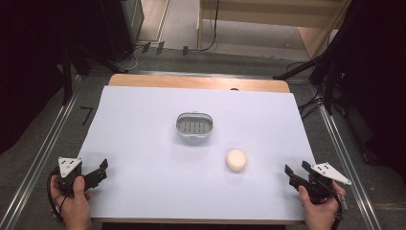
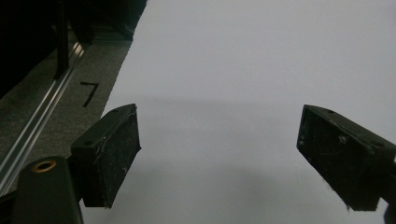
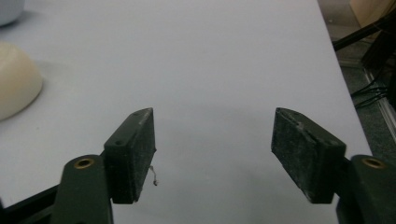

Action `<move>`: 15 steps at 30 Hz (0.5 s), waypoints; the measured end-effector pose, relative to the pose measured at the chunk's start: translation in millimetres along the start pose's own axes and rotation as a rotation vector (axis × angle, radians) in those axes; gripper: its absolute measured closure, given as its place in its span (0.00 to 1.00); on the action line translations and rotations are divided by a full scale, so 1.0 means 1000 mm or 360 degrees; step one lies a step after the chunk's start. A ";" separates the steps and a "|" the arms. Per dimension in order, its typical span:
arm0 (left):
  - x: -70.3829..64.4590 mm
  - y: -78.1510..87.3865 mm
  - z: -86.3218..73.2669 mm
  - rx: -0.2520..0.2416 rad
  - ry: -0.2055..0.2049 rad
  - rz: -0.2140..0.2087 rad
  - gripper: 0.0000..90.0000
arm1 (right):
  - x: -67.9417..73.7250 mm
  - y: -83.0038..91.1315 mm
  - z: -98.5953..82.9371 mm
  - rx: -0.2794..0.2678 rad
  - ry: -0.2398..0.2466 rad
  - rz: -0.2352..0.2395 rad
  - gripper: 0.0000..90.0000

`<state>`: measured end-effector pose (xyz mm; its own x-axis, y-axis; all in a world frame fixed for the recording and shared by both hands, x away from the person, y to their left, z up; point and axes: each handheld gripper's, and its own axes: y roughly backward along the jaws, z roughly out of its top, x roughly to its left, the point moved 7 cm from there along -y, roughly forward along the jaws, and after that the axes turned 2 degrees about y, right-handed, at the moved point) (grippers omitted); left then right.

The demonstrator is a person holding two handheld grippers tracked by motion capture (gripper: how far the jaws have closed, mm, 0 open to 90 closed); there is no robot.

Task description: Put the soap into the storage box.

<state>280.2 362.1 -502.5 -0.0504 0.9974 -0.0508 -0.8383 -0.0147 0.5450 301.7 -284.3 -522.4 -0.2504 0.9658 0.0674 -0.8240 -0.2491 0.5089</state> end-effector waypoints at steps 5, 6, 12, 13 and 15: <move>0.001 -0.001 0.000 0.0005 0.0011 -0.0002 0.16 | 0.005 0.001 0.006 -0.0017 0.0057 -0.0001 0.46; 0.001 0.000 0.000 -0.0005 0.0012 0.0000 0.16 | 0.006 0.001 0.006 -0.0021 0.0066 0.0013 0.47; 0.000 0.002 0.000 -0.0027 0.0006 -0.0014 0.16 | 0.014 0.001 0.009 0.0130 0.0084 0.0120 0.44; 0.000 0.002 0.000 -0.0026 0.0005 -0.0013 0.16 | 0.014 0.001 0.009 0.0130 0.0084 0.0120 0.44; 0.000 0.001 0.000 -0.0020 -0.0002 -0.0005 0.16 | 0.018 0.001 0.007 0.0187 0.0065 0.0136 0.35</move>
<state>279.3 362.1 -501.5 -0.0473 0.9976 -0.0515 -0.8452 -0.0124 0.5343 299.7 -266.5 -514.9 -0.3397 0.9370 0.0812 -0.7342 -0.3181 0.5999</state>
